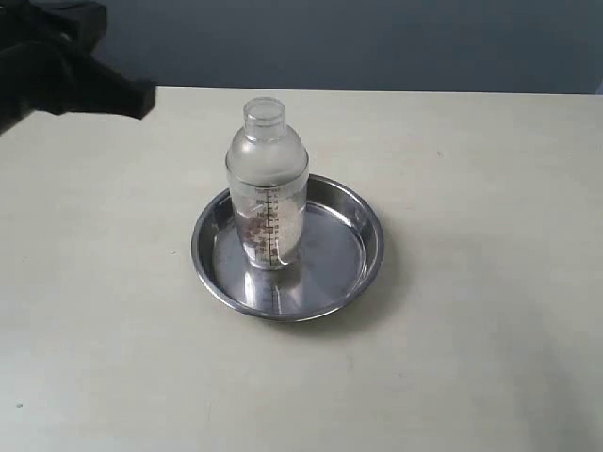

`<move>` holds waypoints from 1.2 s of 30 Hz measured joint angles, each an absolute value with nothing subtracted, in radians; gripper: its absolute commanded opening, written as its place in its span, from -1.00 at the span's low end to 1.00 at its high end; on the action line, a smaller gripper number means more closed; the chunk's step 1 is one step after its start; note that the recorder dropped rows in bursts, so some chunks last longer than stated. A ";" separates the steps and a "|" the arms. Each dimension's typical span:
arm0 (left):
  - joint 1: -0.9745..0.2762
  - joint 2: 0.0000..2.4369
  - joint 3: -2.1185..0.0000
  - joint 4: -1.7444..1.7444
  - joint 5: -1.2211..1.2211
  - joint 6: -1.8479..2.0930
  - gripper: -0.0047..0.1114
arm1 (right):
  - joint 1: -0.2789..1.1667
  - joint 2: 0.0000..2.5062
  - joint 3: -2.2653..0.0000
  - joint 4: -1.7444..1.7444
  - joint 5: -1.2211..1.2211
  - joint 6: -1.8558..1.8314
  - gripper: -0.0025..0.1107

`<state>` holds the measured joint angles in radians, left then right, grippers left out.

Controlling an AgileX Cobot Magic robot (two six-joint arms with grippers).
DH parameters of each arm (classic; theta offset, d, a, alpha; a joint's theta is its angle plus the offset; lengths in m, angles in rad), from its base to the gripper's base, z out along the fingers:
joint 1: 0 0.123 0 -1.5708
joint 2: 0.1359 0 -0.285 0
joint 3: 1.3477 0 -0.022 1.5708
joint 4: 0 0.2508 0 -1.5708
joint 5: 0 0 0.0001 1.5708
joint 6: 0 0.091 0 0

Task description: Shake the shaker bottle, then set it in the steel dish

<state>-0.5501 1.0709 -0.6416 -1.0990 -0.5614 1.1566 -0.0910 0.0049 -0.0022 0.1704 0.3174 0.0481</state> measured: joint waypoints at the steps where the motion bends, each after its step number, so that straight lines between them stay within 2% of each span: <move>1: -0.550 1.044 -0.637 -1.112 -0.587 1.164 -0.89 | -0.091 0.005 -0.002 0.170 0.317 0.048 -0.97; 6: -0.550 0.846 -0.569 -1.215 -0.689 1.307 -0.89 | -0.091 0.005 -0.002 0.170 0.317 0.048 -0.97; 11: -0.550 0.657 -0.494 -1.262 -0.666 1.470 -0.89 | -0.091 0.005 -0.002 0.170 0.317 0.048 -0.97; 18: -0.550 0.585 -0.452 -1.385 -0.646 1.594 -0.89 | -0.091 0.005 -0.002 0.170 0.317 0.048 -0.97; 21: -0.550 0.581 -0.404 -1.333 -0.657 1.472 -0.89 | -0.091 0.005 -0.002 0.170 0.317 0.048 -0.97; 24: -0.539 0.551 -0.312 -1.087 -0.655 1.180 -0.89 | -0.091 0.005 -0.002 0.170 0.317 0.048 -0.97; 29: -0.412 0.480 -0.190 -0.715 -0.589 0.722 -0.89 | -0.091 0.005 -0.002 0.170 0.317 0.048 -0.97; 36: -0.100 0.332 -0.125 -0.274 -0.271 0.262 -0.89 | -0.091 0.005 -0.002 0.170 0.317 0.048 -0.97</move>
